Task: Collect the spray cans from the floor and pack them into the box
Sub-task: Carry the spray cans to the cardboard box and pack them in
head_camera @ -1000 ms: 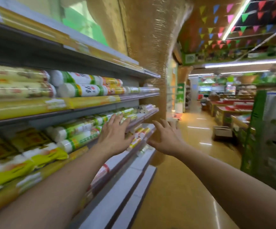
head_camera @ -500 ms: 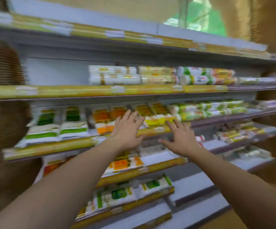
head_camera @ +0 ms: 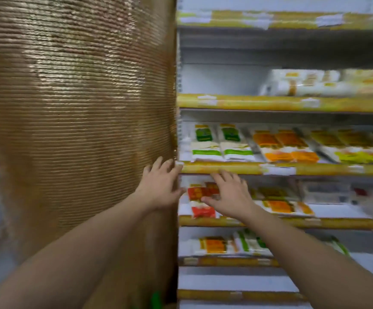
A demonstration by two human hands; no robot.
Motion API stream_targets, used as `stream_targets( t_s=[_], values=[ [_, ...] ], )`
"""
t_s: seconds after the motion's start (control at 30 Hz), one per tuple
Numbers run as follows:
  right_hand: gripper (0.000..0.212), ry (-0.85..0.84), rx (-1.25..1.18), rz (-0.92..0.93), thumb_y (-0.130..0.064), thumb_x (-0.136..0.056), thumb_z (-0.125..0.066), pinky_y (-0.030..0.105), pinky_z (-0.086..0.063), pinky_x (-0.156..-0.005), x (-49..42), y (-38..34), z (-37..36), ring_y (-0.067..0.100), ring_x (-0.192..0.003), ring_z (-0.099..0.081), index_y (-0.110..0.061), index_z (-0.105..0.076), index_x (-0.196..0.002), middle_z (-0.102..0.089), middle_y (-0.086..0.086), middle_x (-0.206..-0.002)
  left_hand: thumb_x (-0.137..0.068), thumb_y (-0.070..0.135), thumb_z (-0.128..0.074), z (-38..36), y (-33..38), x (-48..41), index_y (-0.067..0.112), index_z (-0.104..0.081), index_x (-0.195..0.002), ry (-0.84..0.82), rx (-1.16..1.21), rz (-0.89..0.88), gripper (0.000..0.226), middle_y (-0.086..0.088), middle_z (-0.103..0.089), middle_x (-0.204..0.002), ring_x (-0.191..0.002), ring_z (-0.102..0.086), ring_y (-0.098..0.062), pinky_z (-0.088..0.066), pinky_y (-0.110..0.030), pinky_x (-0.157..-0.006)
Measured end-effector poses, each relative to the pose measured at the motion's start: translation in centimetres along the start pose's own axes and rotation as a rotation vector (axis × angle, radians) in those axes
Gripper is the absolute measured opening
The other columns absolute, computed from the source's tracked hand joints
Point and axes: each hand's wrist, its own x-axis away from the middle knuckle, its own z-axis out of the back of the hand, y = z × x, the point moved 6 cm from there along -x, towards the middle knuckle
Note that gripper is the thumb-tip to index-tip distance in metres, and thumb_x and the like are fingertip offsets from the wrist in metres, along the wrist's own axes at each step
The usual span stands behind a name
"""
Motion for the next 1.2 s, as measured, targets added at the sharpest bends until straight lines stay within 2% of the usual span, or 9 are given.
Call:
stream_targets(
  t_s=[0.2, 0.43, 0.73, 0.87, 0.97, 1.07, 1.2],
  values=[
    [0.088, -0.108, -0.036, 0.159, -0.073, -0.087, -0.054, 0.051, -0.020, -0.120, -1.9, -13.5, -7.0, 0.030, -0.150, -0.020, -0.031, -0.023, -0.159, -0.022, 0.004, -0.166, -0.095, 0.067, -0.044, -4.4, -13.6, 7.0, 0.031, -0.016, -0.160, -0.101, 0.000, 0.201, 0.079, -0.005, -0.015, -0.167, -0.155, -0.004, -0.032, -0.015, -0.056, -0.123],
    [0.087, -0.300, -0.073, 0.281, -0.073, -0.088, -0.053, 0.052, -0.021, -0.119, -1.9, -21.2, -17.3, 0.030, -0.148, -0.022, -0.029, -0.024, -0.157, -0.025, 0.004, -0.164, -0.096, 0.062, -0.047, -13.1, -21.3, 13.3, 0.029, -0.015, -0.160, -0.270, 0.084, 0.359, 0.078, -0.007, -0.013, -0.168, -0.155, -0.004, -0.033, -0.013, -0.057, -0.123],
    [0.081, -0.584, -0.164, 0.251, -0.069, -0.089, -0.055, 0.053, -0.022, -0.117, -3.7, -23.4, -32.4, 0.031, -0.144, -0.028, -0.029, -0.029, -0.154, -0.035, 0.004, -0.157, -0.095, 0.064, -0.046, -25.9, -25.6, 16.7, 0.031, -0.010, -0.160, -0.474, 0.186, 0.488, 0.081, -0.008, -0.009, -0.168, -0.154, -0.004, -0.034, -0.010, -0.057, -0.122],
    [0.089, -0.707, -0.212, 0.184, -0.070, -0.087, -0.056, 0.053, -0.025, -0.117, -4.8, -22.8, -37.8, 0.033, -0.144, -0.028, -0.029, -0.021, -0.158, -0.034, 0.005, -0.159, -0.095, 0.066, -0.045, -30.6, -26.8, 16.7, 0.032, -0.006, -0.160, -0.599, 0.170, 0.544, 0.083, -0.007, -0.006, -0.169, -0.154, -0.001, -0.034, -0.009, -0.057, -0.122],
    [0.089, -0.767, -0.207, 0.132, -0.070, -0.087, -0.056, 0.053, -0.025, -0.118, -6.0, -21.9, -40.8, 0.034, -0.145, -0.027, -0.026, -0.023, -0.158, -0.032, 0.007, -0.160, -0.094, 0.066, -0.046, -33.7, -27.7, 15.2, 0.031, -0.010, -0.160, -0.655, 0.176, 0.563, 0.082, -0.006, -0.010, -0.168, -0.154, -0.005, -0.034, -0.017, -0.059, -0.121],
    [0.086, -0.809, -0.177, 0.070, -0.072, -0.087, -0.055, 0.051, -0.030, -0.115, -6.7, -20.7, -43.7, 0.036, -0.141, -0.032, -0.023, -0.032, -0.153, -0.037, 0.009, -0.156, -0.094, 0.062, -0.049, -36.3, -27.6, 13.9, 0.029, -0.017, -0.159, -0.701, 0.196, 0.524, 0.080, -0.006, -0.016, -0.166, -0.153, -0.011, -0.033, -0.021, -0.059, -0.120],
    [0.084, -0.825, -0.232, -0.085, -0.071, -0.086, -0.058, 0.047, -0.035, -0.110, -5.7, -19.0, -47.1, 0.036, -0.138, -0.037, -0.025, -0.036, -0.152, -0.042, 0.010, -0.153, -0.095, 0.060, -0.049, -41.4, -27.1, 13.3, 0.027, -0.016, -0.159, -0.792, 0.231, 0.378, 0.079, -0.008, -0.013, -0.167, -0.152, -0.013, -0.033, -0.024, -0.056, -0.120]
  ],
)
